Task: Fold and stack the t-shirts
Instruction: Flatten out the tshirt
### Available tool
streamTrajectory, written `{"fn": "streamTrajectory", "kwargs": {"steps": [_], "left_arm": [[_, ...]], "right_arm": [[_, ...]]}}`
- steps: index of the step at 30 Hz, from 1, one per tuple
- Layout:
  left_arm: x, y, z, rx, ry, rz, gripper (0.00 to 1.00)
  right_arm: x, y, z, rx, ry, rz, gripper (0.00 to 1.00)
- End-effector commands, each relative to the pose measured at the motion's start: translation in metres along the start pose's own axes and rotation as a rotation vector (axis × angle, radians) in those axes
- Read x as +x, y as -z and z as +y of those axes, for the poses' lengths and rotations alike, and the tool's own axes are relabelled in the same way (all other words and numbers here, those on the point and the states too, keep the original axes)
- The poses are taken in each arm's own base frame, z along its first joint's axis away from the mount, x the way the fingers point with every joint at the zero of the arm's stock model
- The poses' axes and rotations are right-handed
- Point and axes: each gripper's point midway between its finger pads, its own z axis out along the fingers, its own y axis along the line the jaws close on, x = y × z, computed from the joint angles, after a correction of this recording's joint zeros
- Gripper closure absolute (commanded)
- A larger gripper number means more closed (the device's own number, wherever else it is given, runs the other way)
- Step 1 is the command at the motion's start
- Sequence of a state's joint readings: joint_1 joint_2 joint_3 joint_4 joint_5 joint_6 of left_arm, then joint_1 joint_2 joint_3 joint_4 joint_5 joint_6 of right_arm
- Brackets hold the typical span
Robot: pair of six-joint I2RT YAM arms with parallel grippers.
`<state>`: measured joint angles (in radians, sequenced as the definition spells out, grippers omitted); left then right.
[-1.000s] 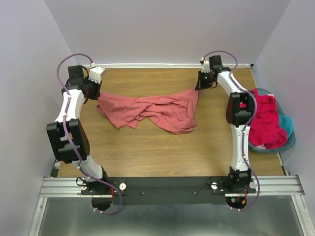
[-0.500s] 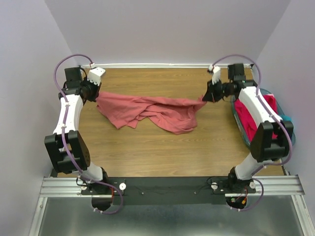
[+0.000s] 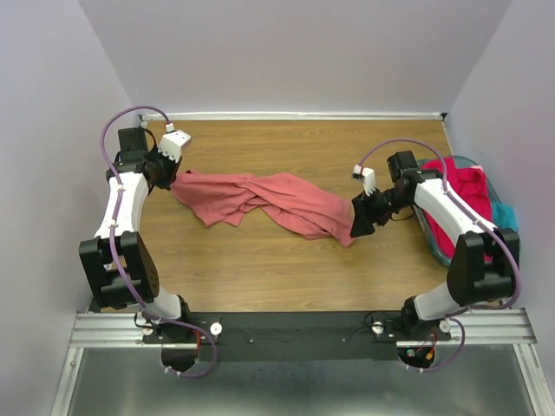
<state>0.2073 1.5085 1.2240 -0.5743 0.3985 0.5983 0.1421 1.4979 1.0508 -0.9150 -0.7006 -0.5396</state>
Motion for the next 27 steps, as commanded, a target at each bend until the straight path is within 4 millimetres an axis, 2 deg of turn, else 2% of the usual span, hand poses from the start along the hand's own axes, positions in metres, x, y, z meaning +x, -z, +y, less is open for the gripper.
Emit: {"fn": "streamTrajectory", "kwargs": {"steps": [1,2,5,7,8,10,14,18,27], "left_arm": [[-0.009,0.007,-0.003,0.011,-0.029,-0.03,1.0],[-0.01,0.008,-0.003,0.008,-0.028,-0.031,1.0],[-0.009,0.008,-0.003,0.006,-0.03,-0.03,1.0],[-0.007,0.007,-0.004,0.008,-0.029,-0.026,1.0],[-0.006,0.006,-0.004,0.008,-0.026,-0.024,1.0],[-0.004,0.004,-0.006,0.014,-0.021,-0.021,1.0],[-0.003,0.003,-0.006,0.015,-0.019,-0.019,1.0],[-0.006,0.006,-0.004,0.004,-0.024,-0.023,1.0],[-0.002,0.005,-0.003,-0.007,-0.027,-0.014,1.0]], "right_arm": [[-0.027,0.006,-0.016,0.063,-0.049,-0.042,0.24],[-0.028,0.005,-0.019,0.072,-0.062,-0.035,0.25],[-0.023,0.003,-0.019,0.108,-0.079,-0.004,0.39],[-0.027,-0.001,-0.003,0.135,-0.009,-0.001,0.43],[-0.019,-0.012,0.008,0.157,0.015,0.04,0.44],[-0.02,-0.02,0.012,0.208,0.06,0.036,0.44],[-0.006,-0.037,-0.006,0.335,0.059,0.109,0.45],[0.0,-0.053,-0.022,0.412,0.071,0.153,0.45],[0.021,-0.079,-0.03,0.395,0.036,0.219,0.49]]}}
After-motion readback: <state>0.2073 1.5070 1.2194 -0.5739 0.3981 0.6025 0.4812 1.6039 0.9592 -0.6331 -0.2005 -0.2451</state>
